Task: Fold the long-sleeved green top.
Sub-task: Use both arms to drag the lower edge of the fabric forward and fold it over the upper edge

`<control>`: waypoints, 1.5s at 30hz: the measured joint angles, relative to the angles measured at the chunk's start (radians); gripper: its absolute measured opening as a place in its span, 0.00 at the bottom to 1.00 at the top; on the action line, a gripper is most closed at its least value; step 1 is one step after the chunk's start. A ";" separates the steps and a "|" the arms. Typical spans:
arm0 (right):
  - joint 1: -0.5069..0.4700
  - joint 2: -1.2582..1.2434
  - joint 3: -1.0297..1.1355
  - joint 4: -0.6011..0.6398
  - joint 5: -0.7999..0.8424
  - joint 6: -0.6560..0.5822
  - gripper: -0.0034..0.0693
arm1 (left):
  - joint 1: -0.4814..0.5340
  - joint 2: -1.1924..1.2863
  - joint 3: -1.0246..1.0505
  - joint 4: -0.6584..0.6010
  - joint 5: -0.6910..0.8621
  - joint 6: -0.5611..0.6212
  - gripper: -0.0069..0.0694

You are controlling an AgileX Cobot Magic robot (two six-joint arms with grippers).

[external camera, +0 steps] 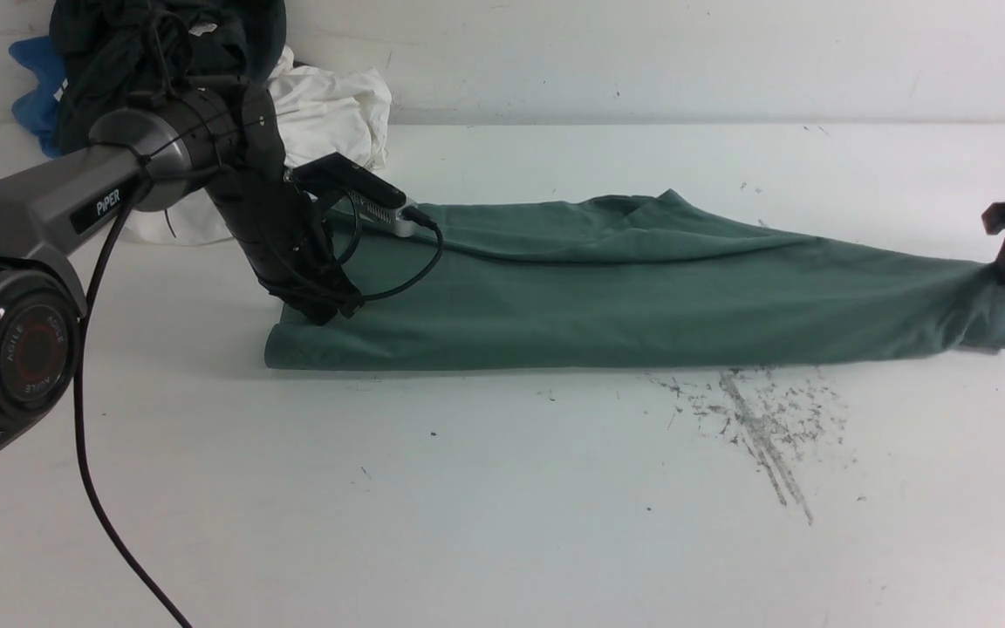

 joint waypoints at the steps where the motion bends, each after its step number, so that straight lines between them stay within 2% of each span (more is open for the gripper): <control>1: 0.000 0.000 -0.032 -0.003 0.011 0.013 0.60 | 0.000 0.000 0.000 0.000 0.004 -0.001 0.08; 4: 0.001 0.000 -0.133 -0.004 0.037 0.033 0.67 | 0.000 -0.006 -0.001 0.000 0.006 -0.006 0.08; 8: 0.043 -0.005 -0.266 -0.004 0.038 0.028 0.64 | 0.000 -0.016 -0.012 0.011 0.046 -0.014 0.08; 11: 0.108 -0.006 -0.293 0.026 0.038 -0.013 0.53 | 0.001 -0.016 -0.031 0.011 0.071 -0.014 0.08; 14: 0.224 0.019 -0.298 0.083 0.040 -0.070 0.32 | 0.001 -0.019 -0.045 0.008 0.072 -0.014 0.08; 18: 0.347 0.086 -0.298 0.121 0.040 -0.103 0.10 | 0.001 -0.015 -0.048 0.006 0.073 -0.014 0.08; 20: 0.409 0.142 -0.298 0.125 0.040 -0.109 0.05 | 0.001 -0.014 -0.049 0.006 0.076 -0.014 0.08; 26: 0.508 0.245 -0.298 0.125 -0.039 -0.113 0.03 | 0.001 -0.004 -0.049 0.006 0.083 -0.014 0.08; 31: 0.521 0.265 -0.299 0.160 -0.150 -0.096 0.03 | 0.001 -0.003 -0.049 0.006 0.103 -0.014 0.08; 37: 0.521 0.293 -0.299 0.190 -0.335 0.028 0.03 | 0.001 -0.003 -0.049 0.007 0.113 -0.014 0.08; 45: 0.513 0.300 -0.299 0.190 -0.446 0.152 0.03 | 0.001 0.002 -0.050 0.010 0.126 -0.014 0.08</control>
